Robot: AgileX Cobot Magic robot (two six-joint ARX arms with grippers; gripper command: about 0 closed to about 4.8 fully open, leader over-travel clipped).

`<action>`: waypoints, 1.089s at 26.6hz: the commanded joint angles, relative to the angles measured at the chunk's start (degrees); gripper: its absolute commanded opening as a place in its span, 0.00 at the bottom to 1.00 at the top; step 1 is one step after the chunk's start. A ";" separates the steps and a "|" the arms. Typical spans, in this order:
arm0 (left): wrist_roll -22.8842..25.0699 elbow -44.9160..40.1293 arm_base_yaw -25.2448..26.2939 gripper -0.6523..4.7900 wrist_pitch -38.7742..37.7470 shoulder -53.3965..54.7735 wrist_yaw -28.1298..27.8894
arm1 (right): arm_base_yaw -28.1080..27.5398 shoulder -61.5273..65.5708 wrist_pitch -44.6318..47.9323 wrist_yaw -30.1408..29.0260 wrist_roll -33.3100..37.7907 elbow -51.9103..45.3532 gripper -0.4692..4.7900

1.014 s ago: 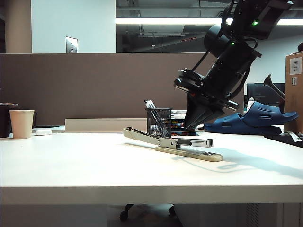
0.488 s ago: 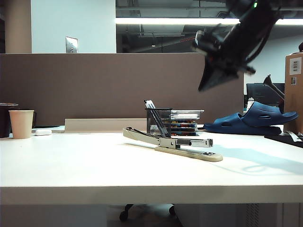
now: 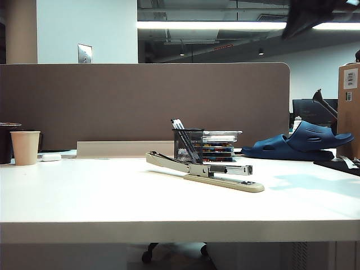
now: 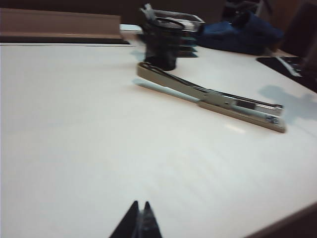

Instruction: Pick up a set of staples and put them into the open stapler.

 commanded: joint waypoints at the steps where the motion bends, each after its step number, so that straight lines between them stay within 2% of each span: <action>1: 0.02 0.04 0.09 0.11 0.02 0.00 -4.26 | -1.79 -3.32 0.15 0.13 -0.20 0.04 0.07; 7: 0.02 0.04 0.07 0.11 -0.57 0.00 -11.21 | -8.66 -13.09 -0.57 0.15 -0.17 -5.09 0.07; 14: 0.02 0.04 0.09 0.11 -1.77 0.00 -12.35 | -14.01 -23.69 -0.46 0.11 -0.15 -14.80 0.07; 20: 0.02 0.04 0.09 0.11 -1.95 0.00 -17.59 | -15.19 -33.75 2.21 0.28 0.07 -25.22 0.07; 29: 0.04 0.04 0.07 0.11 -1.84 0.00 -17.27 | -15.17 -47.12 3.98 -1.55 0.92 -36.44 0.07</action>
